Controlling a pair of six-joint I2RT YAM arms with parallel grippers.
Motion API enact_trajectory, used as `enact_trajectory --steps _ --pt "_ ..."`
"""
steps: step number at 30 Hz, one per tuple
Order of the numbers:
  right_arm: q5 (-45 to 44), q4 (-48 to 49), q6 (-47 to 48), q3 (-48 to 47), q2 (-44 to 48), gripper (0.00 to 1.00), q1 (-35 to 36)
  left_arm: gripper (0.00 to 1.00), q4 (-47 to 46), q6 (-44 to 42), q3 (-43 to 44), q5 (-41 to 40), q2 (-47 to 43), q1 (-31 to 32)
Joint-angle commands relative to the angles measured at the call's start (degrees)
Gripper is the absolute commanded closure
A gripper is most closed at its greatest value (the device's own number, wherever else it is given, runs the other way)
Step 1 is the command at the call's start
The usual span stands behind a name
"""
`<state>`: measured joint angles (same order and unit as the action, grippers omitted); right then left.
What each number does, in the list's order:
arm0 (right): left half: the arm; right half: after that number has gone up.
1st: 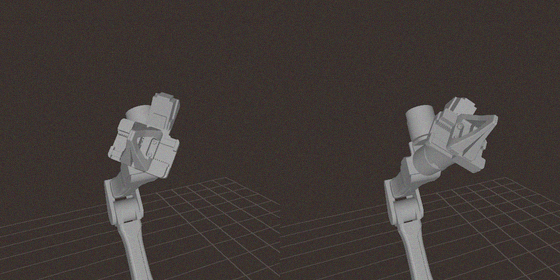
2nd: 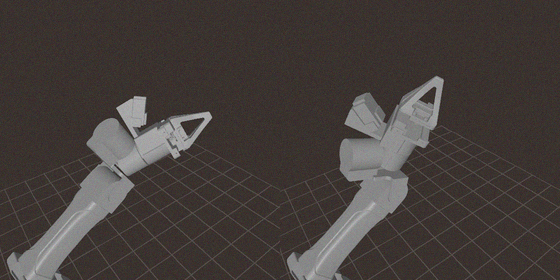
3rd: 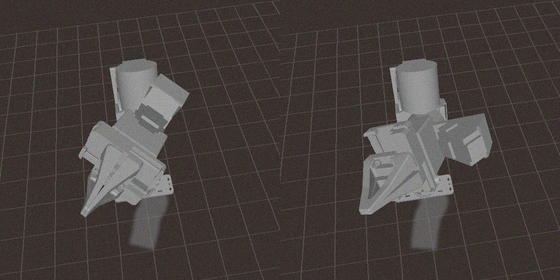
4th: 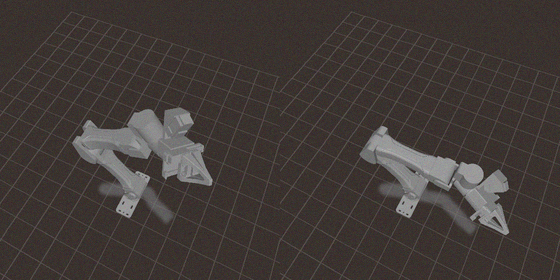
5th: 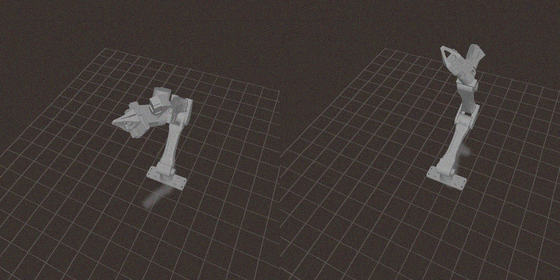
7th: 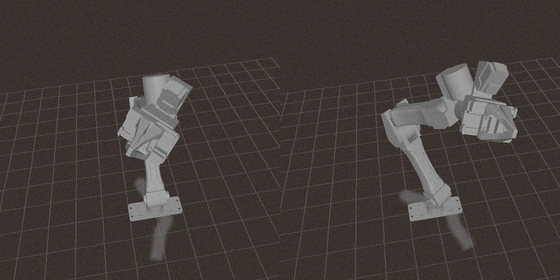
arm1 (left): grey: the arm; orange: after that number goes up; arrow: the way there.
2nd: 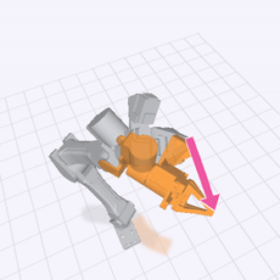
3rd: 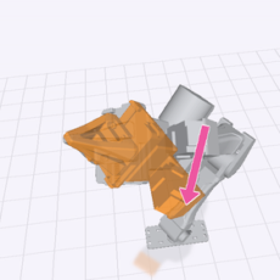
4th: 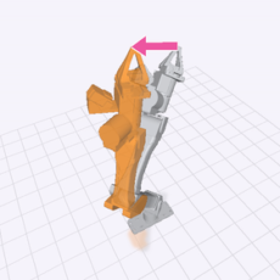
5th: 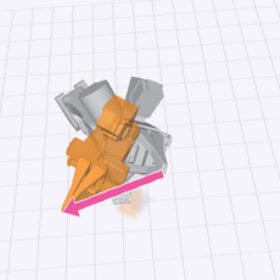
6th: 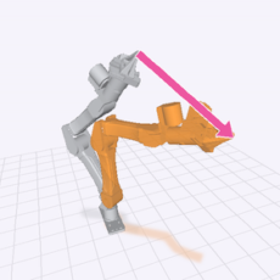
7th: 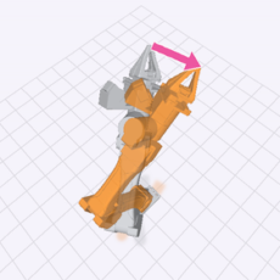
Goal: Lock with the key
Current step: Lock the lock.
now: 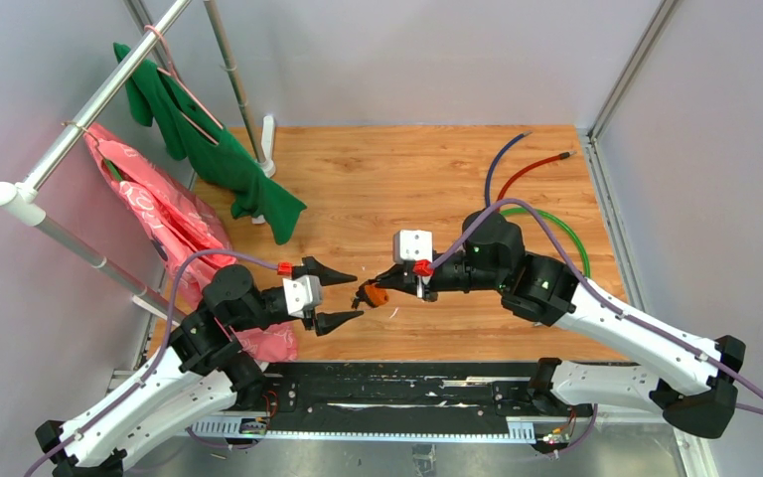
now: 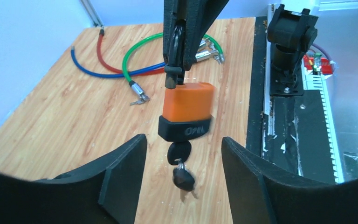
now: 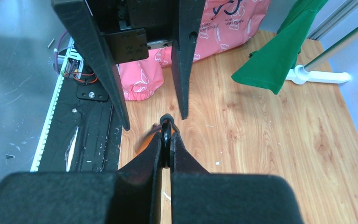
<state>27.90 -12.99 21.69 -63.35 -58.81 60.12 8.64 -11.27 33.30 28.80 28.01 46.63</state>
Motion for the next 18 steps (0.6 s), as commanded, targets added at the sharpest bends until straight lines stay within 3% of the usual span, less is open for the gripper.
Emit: enact_trajectory --steps 1,2,4,6,10,13,18 --pt "-2.87 5.72 -4.41 -1.92 0.76 1.00 0.18 0.30 -3.11 -6.25 -0.38 -1.19 -0.69 0.21" --pt "-3.39 6.44 -5.44 -1.99 0.72 1.00 0.13 0.23 -5.06 -6.61 -0.73 -3.23 -0.98 0.21" --pt "-4.69 8.27 -7.93 -1.64 0.71 1.00 0.17 0.21 -9.05 -7.21 -1.26 -6.62 -0.92 0.21" --pt "-7.06 10.26 -10.11 -1.16 0.71 1.00 0.18 0.17 -10.68 -9.87 -1.27 -5.10 -0.53 0.28" --pt "-9.61 12.42 -11.35 -0.59 0.76 1.00 0.18 0.18 -10.74 -9.83 -1.60 -5.79 -0.15 0.30" --pt "-16.20 12.47 -13.94 -1.56 -0.04 1.00 0.18 0.18 -10.73 -8.53 -1.43 -5.98 -0.09 0.28" --pt "-27.47 21.27 -26.09 -0.68 -1.02 1.00 0.18 0.19 -13.54 -15.99 -1.90 -11.01 -0.57 0.55"
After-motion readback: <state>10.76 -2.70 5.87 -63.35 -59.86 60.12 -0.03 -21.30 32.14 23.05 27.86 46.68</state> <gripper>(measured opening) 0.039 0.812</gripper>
